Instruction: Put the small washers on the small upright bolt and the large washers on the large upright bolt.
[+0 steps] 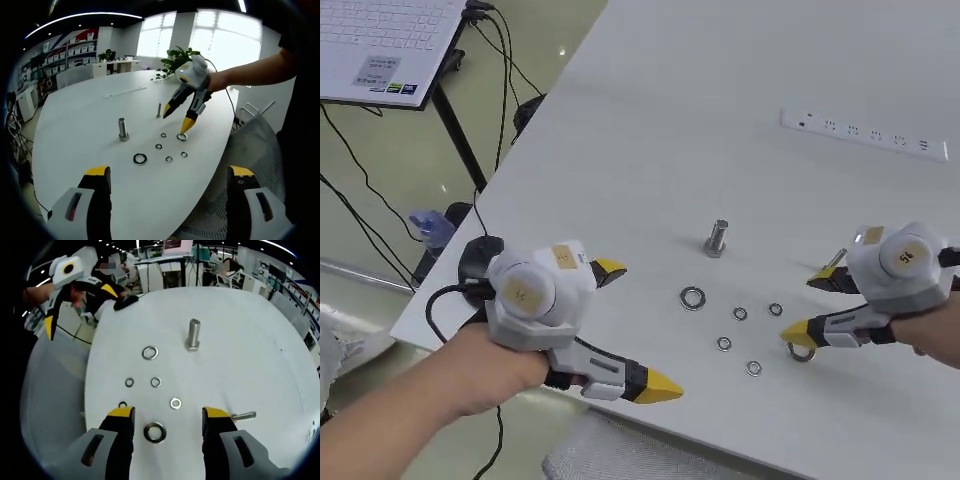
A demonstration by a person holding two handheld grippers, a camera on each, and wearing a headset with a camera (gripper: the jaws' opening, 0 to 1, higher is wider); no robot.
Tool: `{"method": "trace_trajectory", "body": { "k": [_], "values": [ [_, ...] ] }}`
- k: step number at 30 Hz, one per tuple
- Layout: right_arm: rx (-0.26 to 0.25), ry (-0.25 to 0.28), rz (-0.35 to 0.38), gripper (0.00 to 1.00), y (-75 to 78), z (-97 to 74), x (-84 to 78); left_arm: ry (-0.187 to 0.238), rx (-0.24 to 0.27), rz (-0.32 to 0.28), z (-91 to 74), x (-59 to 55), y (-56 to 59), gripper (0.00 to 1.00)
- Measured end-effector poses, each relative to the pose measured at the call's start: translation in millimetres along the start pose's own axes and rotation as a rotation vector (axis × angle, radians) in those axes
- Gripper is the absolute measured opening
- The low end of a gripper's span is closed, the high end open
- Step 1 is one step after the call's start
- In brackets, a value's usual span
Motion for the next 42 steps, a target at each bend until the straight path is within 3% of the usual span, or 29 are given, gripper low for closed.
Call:
{"method": "trace_trajectory", "body": {
  "k": [13, 28, 38, 42],
  "values": [
    [0.020, -0.083, -0.068, 0.44, 4.9, 16.3, -3.0, 0.007, 0.010, 0.025, 1.7, 5.4, -5.1, 0.98],
    [0.029, -0.153, -0.111, 0.35, 7.3, 31.2, -3.1, -0.055, 0.044, 0.118, 5.0, -6.2, -7.4, 0.95],
    [0.033, -0.183, -0.121, 0.33, 6.4, 34.3, -5.3, -0.074, 0.068, 0.142, 3.6, -8.0, -13.0, 0.94],
    [0.026, -0.194, -0.120, 0.32, 7.5, 34.8, -6.1, -0.118, 0.090, 0.183, 1.5, -11.3, -16.4, 0.93]
  ]
}}
Point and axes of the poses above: the centre of the closed fingertips' face, and the gripper's own axes: z roughly forward along the fingers, y roughly to its right, x roughly out of its top, the point moved 5 cm from there along -z, roughly backward along the fingers, and after that the axes turned 7 degrees about y, right-handed, at the moved point
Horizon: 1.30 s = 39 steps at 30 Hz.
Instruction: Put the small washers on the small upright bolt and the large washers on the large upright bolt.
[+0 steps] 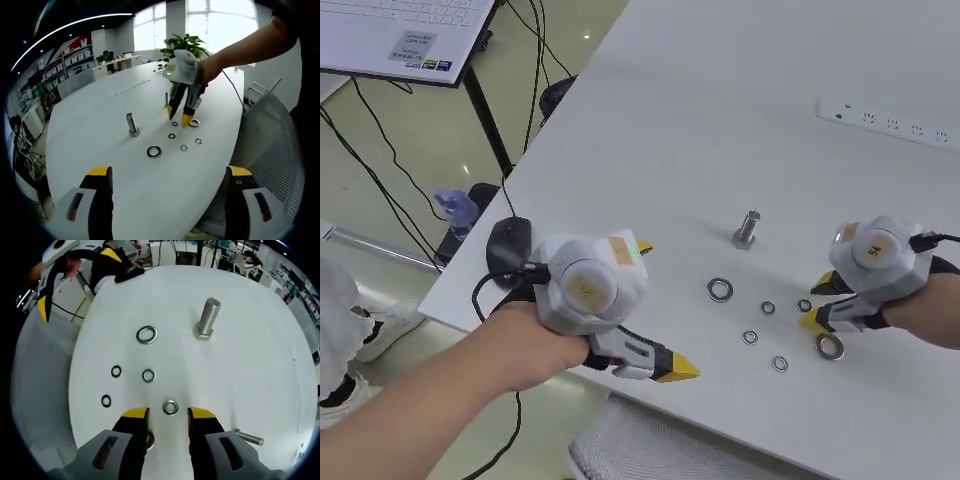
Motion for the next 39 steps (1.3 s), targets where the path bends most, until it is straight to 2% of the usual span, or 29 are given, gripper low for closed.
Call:
{"method": "trace_trajectory", "body": {
  "k": [9, 12, 18, 24, 27, 31, 39],
  "values": [
    [0.001, -0.012, -0.021, 0.30, 0.9, 2.6, 3.1, -0.034, 0.006, 0.032, -0.4, -2.0, -4.5, 0.91],
    [-0.008, -0.031, -0.040, 0.28, 2.7, 3.0, 3.7, -0.044, 0.001, 0.048, -0.5, -3.1, -4.5, 0.91],
    [-0.012, -0.054, -0.051, 0.26, 2.1, 3.9, 4.5, -0.042, 0.013, 0.045, -1.3, -2.7, -6.8, 0.90],
    [-0.018, -0.080, -0.058, 0.20, 1.3, 4.7, 5.9, -0.046, 0.005, 0.037, -2.9, -4.3, -4.1, 0.86],
    [-0.020, -0.090, -0.038, 0.19, 2.7, 4.8, 6.4, -0.048, 0.007, 0.043, -3.7, -4.9, -3.9, 0.86],
    [-0.021, -0.119, -0.057, 0.16, 1.8, 5.9, 7.7, -0.049, 0.007, 0.039, -4.2, -5.0, -3.7, 0.85],
    [-0.034, -0.154, -0.066, 0.14, 5.2, 7.9, 6.1, -0.042, 0.006, 0.035, -4.0, -1.1, -1.8, 0.83]
  ]
}}
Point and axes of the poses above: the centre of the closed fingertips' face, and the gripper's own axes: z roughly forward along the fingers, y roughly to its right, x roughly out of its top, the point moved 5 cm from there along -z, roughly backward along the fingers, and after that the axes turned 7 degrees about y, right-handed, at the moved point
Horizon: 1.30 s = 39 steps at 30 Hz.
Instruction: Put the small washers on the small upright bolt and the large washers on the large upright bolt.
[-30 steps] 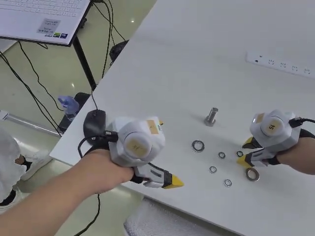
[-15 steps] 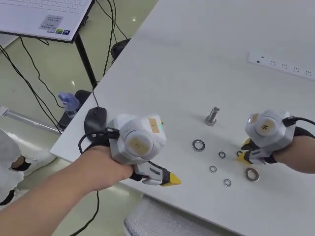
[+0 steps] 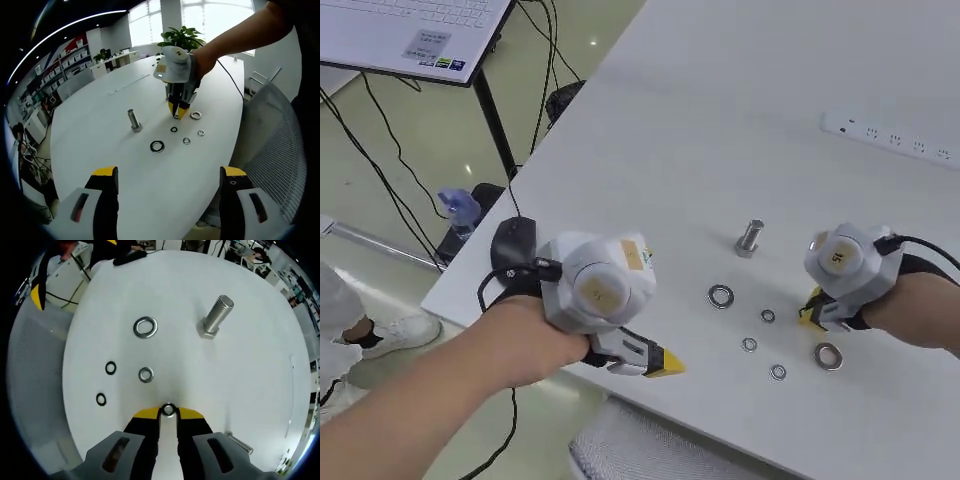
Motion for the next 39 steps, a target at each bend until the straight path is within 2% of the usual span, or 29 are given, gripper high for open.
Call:
{"method": "trace_trajectory", "body": {
  "k": [9, 11, 14, 17, 24, 26, 31, 34, 39],
  "values": [
    [-0.014, 0.019, 0.064, 0.12, -1.8, -2.2, -0.5, 0.001, 0.001, 0.004, -3.8, 2.0, 0.9, 0.82],
    [-0.005, 0.033, 0.087, 0.12, -5.0, -3.4, -0.9, 0.006, -0.001, -0.006, -4.6, 2.2, 1.2, 0.82],
    [-0.018, 0.043, 0.089, 0.12, -5.0, -8.8, -2.2, 0.008, 0.000, -0.002, -5.0, 2.4, 1.4, 0.82],
    [-0.016, 0.061, 0.120, 0.12, -5.9, -17.8, -5.0, 0.010, 0.005, -0.009, -4.3, 1.8, 0.9, 0.83],
    [-0.013, 0.069, 0.168, 0.12, -5.4, -38.4, -23.3, 0.011, -0.007, -0.012, 0.0, 3.3, 0.5, 0.85],
    [-0.007, 0.080, 0.206, 0.12, -5.4, -44.3, -27.1, 0.008, -0.009, -0.016, 1.6, 3.3, -0.2, 0.85],
    [-0.016, 0.088, 0.221, 0.12, -2.5, -57.5, -34.0, 0.022, -0.020, -0.022, 3.9, 6.9, 0.7, 0.85],
    [-0.024, 0.084, 0.232, 0.12, 0.5, -63.7, -40.1, 0.003, -0.022, -0.008, 6.6, 5.8, 1.0, 0.84],
    [-0.037, 0.078, 0.253, 0.12, 10.8, -73.6, -53.3, 0.003, -0.019, -0.015, 8.3, 6.3, -0.6, 0.84]
  ]
}}
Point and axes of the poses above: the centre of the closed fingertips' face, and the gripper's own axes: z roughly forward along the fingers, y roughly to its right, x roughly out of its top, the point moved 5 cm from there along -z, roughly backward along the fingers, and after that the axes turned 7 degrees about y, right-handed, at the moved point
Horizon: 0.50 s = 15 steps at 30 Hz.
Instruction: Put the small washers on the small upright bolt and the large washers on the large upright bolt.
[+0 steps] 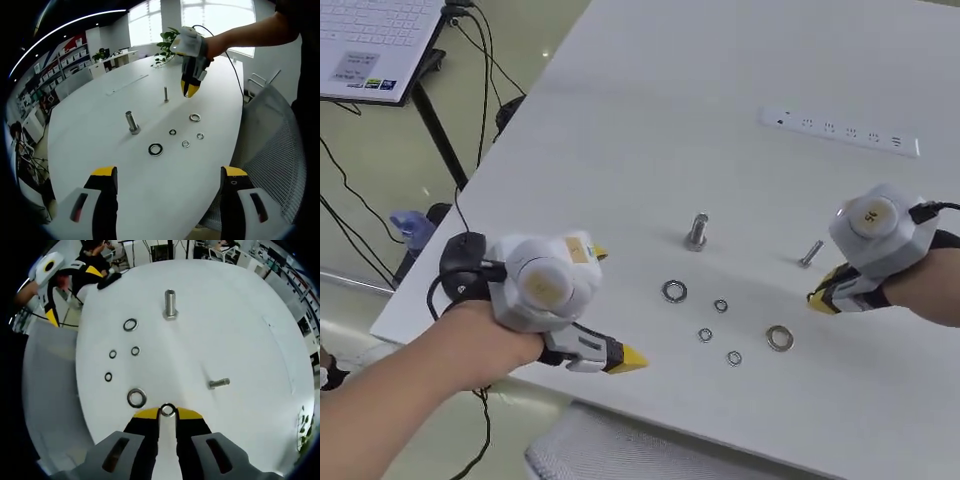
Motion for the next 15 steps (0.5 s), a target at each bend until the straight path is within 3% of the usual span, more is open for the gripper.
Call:
{"method": "trace_trajectory", "body": {
  "k": [6, 15],
  "values": [
    [-0.029, 0.003, 0.007, 0.12, 20.1, -11.4, -2.0, -0.001, 0.008, -0.011, -0.7, -0.2, -0.5, 0.84],
    [-0.058, 0.025, 0.030, 0.12, 44.2, -22.5, 8.6, -0.014, 0.007, -0.003, 1.5, -2.7, -2.2, 0.84]
  ]
}}
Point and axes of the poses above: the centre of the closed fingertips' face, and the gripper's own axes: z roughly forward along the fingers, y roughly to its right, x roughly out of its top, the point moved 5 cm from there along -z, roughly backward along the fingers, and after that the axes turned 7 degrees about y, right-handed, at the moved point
